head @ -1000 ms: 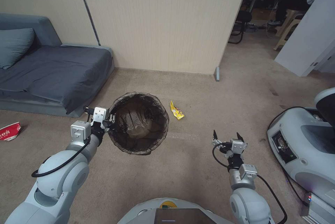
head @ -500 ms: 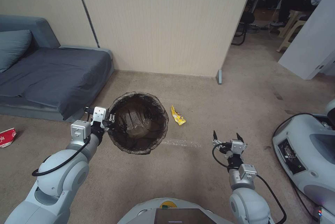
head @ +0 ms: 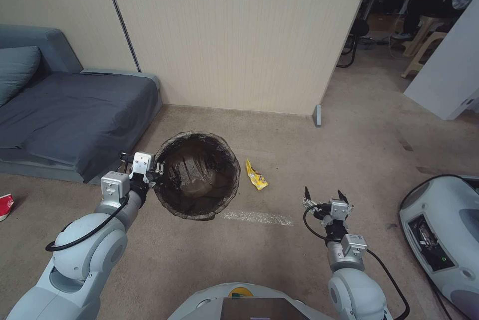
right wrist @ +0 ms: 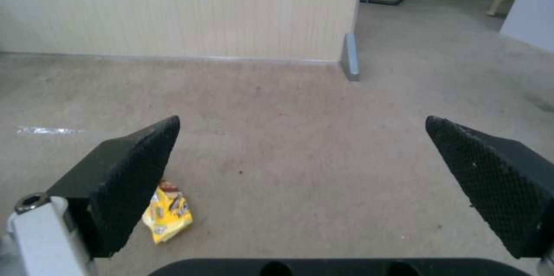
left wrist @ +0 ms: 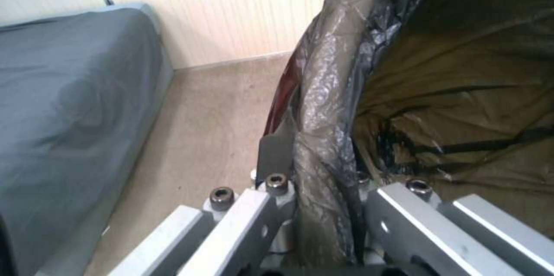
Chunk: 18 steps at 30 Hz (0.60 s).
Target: Pick up the trash bin, then pick up the garbage from the floor and place it into the trash bin.
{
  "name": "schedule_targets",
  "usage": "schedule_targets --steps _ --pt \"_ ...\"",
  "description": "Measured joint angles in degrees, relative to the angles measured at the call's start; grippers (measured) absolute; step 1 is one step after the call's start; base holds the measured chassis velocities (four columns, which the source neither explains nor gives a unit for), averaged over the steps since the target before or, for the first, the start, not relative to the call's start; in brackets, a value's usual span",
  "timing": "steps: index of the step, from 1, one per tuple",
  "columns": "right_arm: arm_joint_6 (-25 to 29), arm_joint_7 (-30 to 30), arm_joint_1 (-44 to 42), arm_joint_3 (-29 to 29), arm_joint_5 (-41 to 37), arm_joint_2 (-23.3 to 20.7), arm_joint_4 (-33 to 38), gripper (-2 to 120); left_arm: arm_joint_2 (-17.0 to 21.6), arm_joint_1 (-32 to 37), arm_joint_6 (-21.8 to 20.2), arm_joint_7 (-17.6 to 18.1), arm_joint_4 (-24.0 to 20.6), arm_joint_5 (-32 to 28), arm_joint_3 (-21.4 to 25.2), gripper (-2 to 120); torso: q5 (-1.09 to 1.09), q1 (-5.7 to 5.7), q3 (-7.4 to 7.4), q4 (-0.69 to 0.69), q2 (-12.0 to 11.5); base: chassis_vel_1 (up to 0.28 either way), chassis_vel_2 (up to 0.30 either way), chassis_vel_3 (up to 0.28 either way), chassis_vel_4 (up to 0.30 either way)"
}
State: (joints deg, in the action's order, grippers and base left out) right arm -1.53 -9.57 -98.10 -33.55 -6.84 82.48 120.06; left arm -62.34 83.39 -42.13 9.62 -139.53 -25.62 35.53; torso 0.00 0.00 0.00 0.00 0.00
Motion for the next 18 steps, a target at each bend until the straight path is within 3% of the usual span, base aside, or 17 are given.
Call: schedule_targets --steps 18 --pt "-0.37 0.16 -0.06 0.12 0.29 0.02 0.06 100 0.18 -0.2 0.0 -0.03 0.16 -0.05 -0.05 0 0.0 0.0 0.0 0.0 0.0 -0.12 0.116 0.127 -0.114"
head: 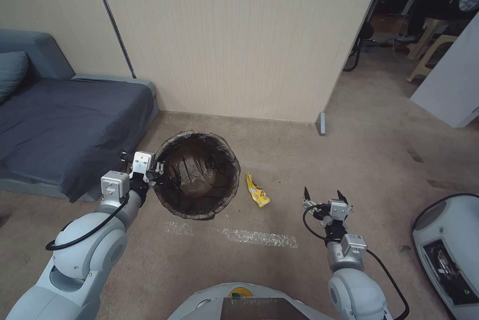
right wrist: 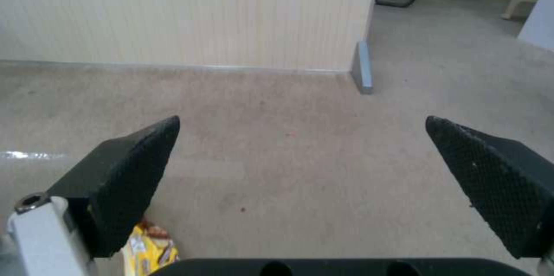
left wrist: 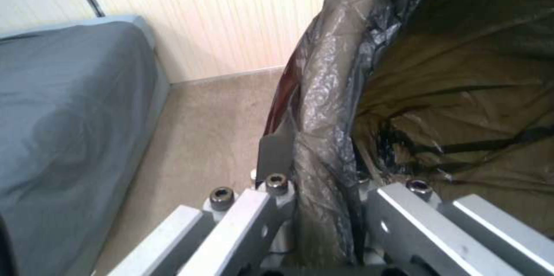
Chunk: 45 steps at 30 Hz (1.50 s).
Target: Pick up the trash bin, then pick up the garbage from the floor and place it into the trash bin.
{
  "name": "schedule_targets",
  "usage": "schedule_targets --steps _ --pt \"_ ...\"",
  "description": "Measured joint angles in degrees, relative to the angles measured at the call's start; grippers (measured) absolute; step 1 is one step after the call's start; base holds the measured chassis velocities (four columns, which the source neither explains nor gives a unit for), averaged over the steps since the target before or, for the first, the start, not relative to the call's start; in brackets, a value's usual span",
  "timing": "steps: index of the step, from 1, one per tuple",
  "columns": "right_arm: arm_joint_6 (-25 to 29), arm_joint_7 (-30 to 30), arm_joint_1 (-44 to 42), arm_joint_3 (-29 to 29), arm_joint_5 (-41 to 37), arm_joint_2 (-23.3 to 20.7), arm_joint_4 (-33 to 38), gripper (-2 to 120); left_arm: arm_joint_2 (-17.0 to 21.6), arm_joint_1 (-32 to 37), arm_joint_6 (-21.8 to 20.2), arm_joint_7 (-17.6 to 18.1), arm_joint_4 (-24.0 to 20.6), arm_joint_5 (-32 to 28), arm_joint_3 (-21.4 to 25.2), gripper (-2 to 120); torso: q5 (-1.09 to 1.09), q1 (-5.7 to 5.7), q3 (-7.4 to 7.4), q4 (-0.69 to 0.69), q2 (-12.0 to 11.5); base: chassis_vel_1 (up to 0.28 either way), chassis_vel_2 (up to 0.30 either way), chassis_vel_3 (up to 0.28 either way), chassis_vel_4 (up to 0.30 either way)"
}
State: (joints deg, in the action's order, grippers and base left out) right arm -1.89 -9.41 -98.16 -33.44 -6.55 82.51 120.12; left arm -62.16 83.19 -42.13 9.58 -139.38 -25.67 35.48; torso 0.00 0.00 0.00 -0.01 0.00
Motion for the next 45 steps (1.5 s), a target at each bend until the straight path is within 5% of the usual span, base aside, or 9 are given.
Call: schedule_targets --steps 26,33,36,40,45 --pt "1.06 -1.37 -0.23 0.24 3.31 -0.44 0.47 100 -0.33 0.13 0.0 0.11 0.64 0.11 -0.04 0 0.0 0.0 0.01 0.01 0.0 -0.105 0.108 0.11 -0.11" --pt "-13.23 -5.43 3.04 1.42 -1.05 -3.73 4.25 100 -0.51 -0.26 0.0 0.13 1.58 0.27 -0.45 0 0.0 0.0 0.0 0.01 0.0 0.0 0.0 0.0 0.0" --pt "-27.64 -5.8 8.49 2.06 -10.39 -7.12 6.03 100 -0.28 -0.93 0.0 0.12 2.35 0.25 -1.02 0 0.0 0.0 0.0 0.0 0.0 0.0 0.0 0.0 0.0" --pt "-37.86 -6.6 13.41 2.98 -20.78 -10.77 5.18 100 0.04 -1.97 0.0 0.0 3.04 0.13 -1.93 0 -0.01 0.0 0.0 -0.01 0.0 0.0 0.0 0.0 0.0" --pt "-41.25 -6.75 18.54 7.19 -26.21 -17.5 -0.41 100 0.22 -1.36 0.0 -0.35 3.32 0.09 -1.98 0 -0.01 0.0 0.0 0.0 0.0 0.0 0.0 0.0 0.0"
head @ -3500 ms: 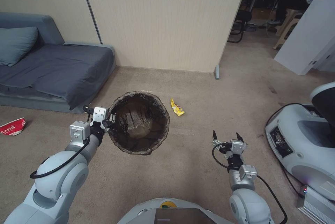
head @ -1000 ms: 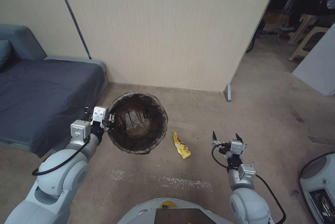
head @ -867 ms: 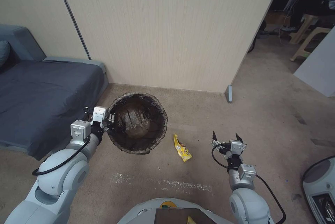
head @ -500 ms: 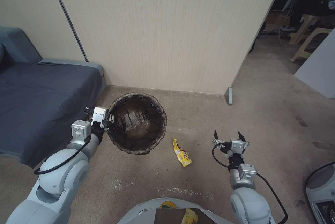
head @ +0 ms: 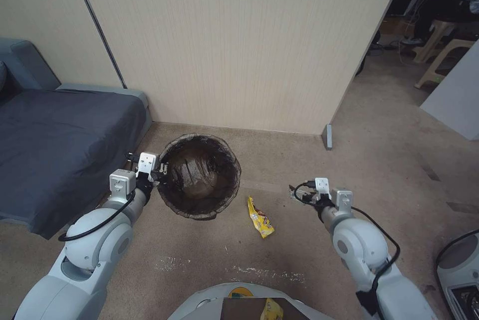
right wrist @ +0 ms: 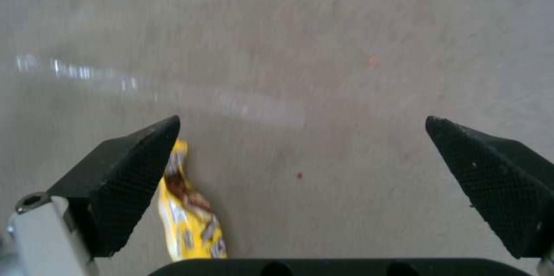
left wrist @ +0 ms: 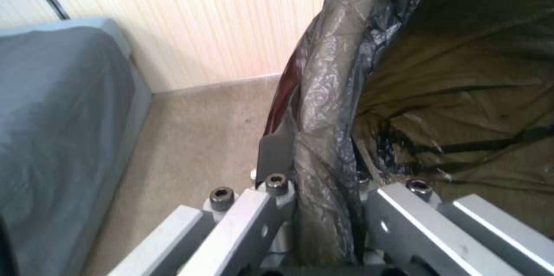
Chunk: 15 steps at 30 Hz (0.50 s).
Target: Pick up the trash bin, then pick up the garbage from the floor and place it into the trash bin.
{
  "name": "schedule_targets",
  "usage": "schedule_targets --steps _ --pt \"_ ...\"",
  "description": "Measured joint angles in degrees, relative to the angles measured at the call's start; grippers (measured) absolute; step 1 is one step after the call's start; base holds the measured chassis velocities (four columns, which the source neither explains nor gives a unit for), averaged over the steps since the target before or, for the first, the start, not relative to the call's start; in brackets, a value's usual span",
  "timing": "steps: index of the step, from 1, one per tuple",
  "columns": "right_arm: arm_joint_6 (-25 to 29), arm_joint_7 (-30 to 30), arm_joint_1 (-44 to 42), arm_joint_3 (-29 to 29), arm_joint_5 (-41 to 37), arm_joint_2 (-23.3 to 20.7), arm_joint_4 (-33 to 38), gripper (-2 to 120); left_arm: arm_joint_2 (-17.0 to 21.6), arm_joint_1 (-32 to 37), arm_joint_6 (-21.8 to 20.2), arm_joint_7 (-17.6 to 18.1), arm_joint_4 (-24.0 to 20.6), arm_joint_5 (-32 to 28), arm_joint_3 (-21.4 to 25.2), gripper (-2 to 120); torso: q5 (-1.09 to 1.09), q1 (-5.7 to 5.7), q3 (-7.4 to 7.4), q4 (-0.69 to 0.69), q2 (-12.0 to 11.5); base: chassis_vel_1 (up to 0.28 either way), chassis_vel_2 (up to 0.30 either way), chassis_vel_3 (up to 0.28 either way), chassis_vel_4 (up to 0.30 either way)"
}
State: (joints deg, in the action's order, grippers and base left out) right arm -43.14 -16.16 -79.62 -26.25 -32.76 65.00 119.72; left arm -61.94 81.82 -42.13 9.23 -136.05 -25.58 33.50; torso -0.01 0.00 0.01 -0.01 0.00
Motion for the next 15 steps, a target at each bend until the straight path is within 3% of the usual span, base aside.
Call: schedule_targets --steps 6,15 --pt "0.1 -0.29 3.92 5.94 -2.38 -1.97 -5.84 100 -0.3 0.75 0.0 0.06 -0.08 0.1 0.6 0 0.0 0.0 0.0 0.01 0.0 0.0 0.0 0.0 0.0" --pt "0.58 -2.14 11.99 17.2 -7.47 -0.39 -15.06 100 -0.44 1.37 0.0 0.18 -0.08 0.43 1.52 0 0.01 0.0 0.0 -0.01 0.0 0.0 0.0 0.0 0.0"
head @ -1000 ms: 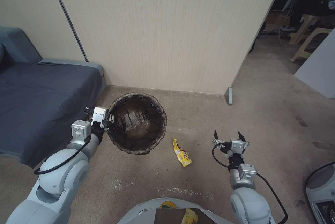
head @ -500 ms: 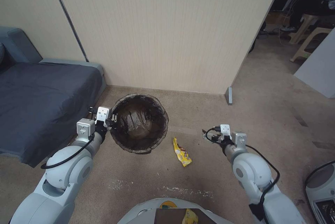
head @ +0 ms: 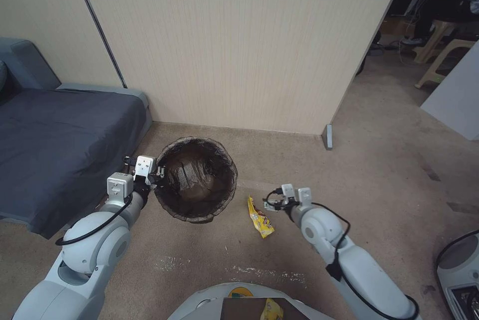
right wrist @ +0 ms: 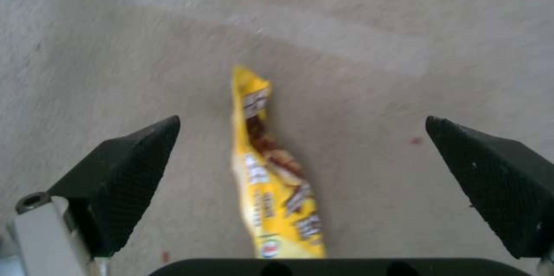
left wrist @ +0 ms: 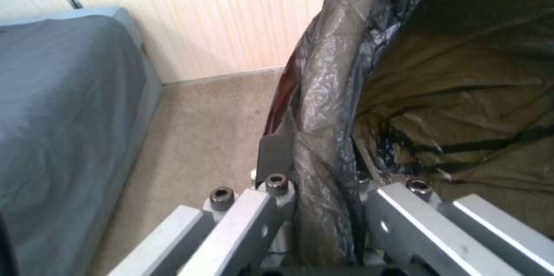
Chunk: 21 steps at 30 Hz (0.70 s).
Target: Pick up the trash bin, then pick up the garbage from the floor and place it into the trash bin.
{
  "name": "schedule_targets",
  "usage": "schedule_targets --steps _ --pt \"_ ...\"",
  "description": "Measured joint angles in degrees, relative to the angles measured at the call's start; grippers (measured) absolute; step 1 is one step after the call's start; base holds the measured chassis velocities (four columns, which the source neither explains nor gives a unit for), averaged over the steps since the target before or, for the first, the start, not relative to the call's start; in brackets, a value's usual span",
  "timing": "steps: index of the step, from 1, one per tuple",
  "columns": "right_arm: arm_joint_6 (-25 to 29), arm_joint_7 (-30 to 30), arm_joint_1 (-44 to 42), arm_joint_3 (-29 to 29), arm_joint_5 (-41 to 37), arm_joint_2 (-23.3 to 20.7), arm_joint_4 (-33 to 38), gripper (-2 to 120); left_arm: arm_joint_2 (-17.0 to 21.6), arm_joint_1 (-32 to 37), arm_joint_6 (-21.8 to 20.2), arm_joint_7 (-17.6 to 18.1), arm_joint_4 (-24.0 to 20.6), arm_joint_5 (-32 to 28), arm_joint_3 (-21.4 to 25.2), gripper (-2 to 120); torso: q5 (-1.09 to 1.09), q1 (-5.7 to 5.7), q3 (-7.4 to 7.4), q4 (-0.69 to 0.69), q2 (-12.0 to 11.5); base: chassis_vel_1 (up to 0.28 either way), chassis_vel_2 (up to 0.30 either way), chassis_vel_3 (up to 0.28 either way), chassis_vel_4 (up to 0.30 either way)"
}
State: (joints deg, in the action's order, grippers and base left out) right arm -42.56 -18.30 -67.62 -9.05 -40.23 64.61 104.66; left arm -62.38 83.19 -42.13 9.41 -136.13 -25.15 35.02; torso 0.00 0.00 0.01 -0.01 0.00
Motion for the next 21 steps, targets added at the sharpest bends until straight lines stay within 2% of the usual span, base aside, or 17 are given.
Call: schedule_targets --steps 10,21 --pt "0.26 1.02 2.26 5.28 2.68 3.64 -6.86 100 -0.18 0.09 0.0 -0.01 0.29 0.36 0.05 0 0.01 0.0 0.0 0.01 0.0 0.0 0.0 0.0 0.0" --pt "0.35 3.36 5.72 6.21 5.77 5.3 -16.49 100 -0.18 0.03 0.0 -0.07 0.58 0.44 0.01 0 0.0 0.0 -0.01 0.02 0.0 0.0 0.0 0.0 0.0"
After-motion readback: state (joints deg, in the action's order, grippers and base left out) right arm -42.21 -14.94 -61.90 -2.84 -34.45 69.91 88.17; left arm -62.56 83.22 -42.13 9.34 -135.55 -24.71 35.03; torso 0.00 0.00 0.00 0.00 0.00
